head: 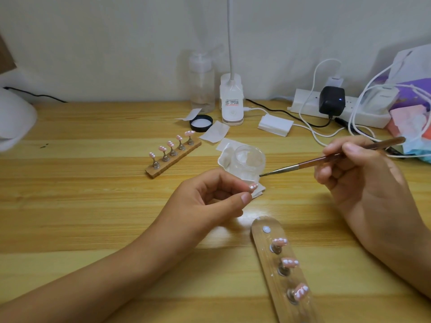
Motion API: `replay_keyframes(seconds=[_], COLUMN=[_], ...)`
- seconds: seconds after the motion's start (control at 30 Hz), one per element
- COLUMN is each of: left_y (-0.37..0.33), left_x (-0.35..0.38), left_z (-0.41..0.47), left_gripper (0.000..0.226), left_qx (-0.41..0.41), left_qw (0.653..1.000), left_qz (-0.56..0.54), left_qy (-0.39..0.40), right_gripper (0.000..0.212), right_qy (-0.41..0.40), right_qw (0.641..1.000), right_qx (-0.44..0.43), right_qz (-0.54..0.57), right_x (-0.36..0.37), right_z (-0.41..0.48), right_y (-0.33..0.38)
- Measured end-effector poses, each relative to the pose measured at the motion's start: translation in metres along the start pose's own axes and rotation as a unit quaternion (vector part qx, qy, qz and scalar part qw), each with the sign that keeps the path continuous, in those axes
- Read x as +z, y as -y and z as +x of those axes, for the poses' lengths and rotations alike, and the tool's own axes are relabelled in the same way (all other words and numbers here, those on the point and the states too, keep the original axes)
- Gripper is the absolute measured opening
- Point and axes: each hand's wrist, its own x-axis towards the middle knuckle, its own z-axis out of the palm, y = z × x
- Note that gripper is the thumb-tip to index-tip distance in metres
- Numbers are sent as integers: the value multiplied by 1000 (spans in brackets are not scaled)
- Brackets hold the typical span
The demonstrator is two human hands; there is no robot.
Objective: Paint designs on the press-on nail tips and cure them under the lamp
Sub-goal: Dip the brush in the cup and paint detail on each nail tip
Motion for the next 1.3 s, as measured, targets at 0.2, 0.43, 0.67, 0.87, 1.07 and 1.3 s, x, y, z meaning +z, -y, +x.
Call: replay_keyframes(seconds=[0.2, 0.43, 0.67, 0.87, 1.07, 1.3], left_y=[4, 4, 4, 2, 4, 9], left_x=[-1, -2, -2, -1, -2, 5], left_z=[0, 1, 0, 0, 0, -4], left_gripper=[9, 8, 6, 12, 9, 6], left_qx=[7, 8, 1, 3, -9, -3], left_qw=[999, 998, 999, 1000, 1000, 987], left_qz=[46, 59, 52, 31, 21, 151], left_qy=[-2, 2, -3, 7, 9, 56], right_gripper=[33, 26, 28, 27, 26, 25], right_qy=[-6, 18, -12, 28, -5, -25], right_qw=[998, 998, 999, 998, 999, 999], right_qx=[56, 63, 39, 35, 16, 28], right_qz=[14, -10, -26, -34, -38, -13], right_x=[4, 7, 6, 6, 3, 3], right_z=[0, -2, -2, -4, -1, 1], right_y=[0, 1, 0, 1, -2, -2])
